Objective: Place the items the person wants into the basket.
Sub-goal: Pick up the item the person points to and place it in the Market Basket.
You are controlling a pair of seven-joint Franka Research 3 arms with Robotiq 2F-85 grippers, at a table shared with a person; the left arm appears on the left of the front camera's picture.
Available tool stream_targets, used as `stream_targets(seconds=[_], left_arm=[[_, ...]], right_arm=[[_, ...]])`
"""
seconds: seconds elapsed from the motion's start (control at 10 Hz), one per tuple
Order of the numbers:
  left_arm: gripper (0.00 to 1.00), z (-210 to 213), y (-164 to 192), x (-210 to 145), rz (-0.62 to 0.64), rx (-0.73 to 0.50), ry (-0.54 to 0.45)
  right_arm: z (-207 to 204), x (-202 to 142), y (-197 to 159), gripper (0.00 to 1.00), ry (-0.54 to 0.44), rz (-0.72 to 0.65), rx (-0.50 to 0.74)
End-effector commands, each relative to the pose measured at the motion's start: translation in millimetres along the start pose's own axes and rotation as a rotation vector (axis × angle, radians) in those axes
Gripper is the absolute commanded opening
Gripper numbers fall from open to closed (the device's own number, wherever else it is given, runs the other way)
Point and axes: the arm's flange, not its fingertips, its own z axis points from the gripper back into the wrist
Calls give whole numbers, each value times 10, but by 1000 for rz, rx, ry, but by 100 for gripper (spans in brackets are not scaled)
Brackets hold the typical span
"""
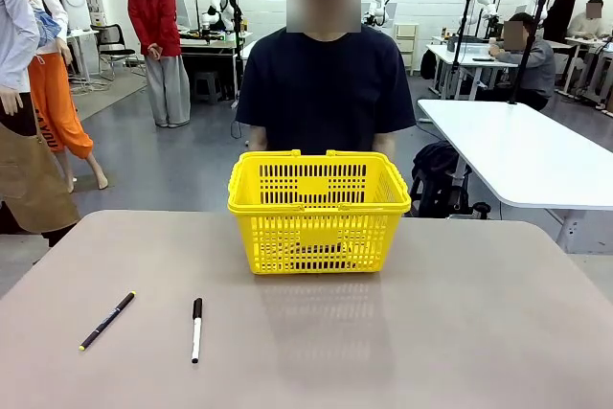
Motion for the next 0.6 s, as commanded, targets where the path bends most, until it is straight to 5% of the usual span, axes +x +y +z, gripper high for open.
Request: stream_targets(seconds=[0.0, 0.2, 0.4, 0.5], left_arm=[[100, 6, -10, -8, -19, -2, -23], [100, 6, -10, -8, -19, -2, -23], [100, 6, -10, -8, -19, -2, -23], [100, 6, -10, -8, -19, -2, -23]], right_arm=[[321, 68, -133, 100, -131, 112, 132], [947, -5, -661, 100, -406, 372, 522], [1167, -132, -1257, 100, -572, 430, 612], [1102, -193, -1545, 100, -578, 454, 636]])
